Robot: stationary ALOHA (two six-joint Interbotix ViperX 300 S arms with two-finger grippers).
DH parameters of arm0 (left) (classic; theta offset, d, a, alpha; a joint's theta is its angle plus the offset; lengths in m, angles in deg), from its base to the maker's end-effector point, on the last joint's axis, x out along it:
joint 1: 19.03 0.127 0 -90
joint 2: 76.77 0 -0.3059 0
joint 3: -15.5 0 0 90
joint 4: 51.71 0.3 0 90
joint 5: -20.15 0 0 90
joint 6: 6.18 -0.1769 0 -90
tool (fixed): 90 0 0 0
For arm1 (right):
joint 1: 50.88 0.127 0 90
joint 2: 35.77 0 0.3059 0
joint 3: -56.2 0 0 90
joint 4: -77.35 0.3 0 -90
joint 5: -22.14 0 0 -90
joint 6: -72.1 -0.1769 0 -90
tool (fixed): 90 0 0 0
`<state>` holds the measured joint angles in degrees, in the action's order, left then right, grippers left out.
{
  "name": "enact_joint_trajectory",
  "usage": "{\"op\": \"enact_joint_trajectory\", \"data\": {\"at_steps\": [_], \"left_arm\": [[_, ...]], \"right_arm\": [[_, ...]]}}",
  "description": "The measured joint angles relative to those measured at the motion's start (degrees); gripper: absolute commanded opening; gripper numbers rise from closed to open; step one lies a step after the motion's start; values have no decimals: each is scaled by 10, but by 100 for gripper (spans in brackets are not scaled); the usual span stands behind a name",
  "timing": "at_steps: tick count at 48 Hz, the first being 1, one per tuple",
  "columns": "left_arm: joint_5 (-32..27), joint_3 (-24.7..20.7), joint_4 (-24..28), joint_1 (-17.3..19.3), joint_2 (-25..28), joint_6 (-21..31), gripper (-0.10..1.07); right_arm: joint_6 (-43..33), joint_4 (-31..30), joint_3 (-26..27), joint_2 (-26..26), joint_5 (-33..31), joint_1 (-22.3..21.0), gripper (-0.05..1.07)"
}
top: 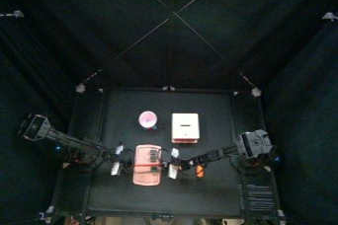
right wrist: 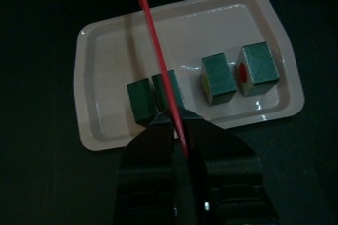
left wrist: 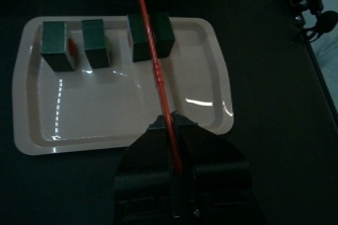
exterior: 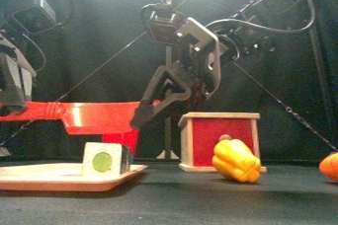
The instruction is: Cut sushi roll
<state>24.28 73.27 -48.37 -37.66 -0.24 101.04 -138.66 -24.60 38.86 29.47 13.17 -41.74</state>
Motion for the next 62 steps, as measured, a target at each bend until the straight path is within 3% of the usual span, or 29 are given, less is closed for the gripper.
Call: {"op": "enact_joint_trajectory", "data": {"at_steps": [15,29,62], "left_arm": [[-122,-69,0,-5,17,1,30],[-141,-89,2,-8,51,1,29],[-140,-75,-6,-8,53,1,29]], "right_arm": [[0,28,-17,18,-58,20,18],[1,33,-29,20,-93,46,18],[1,31,-11,-5,-85,46,18]]}}
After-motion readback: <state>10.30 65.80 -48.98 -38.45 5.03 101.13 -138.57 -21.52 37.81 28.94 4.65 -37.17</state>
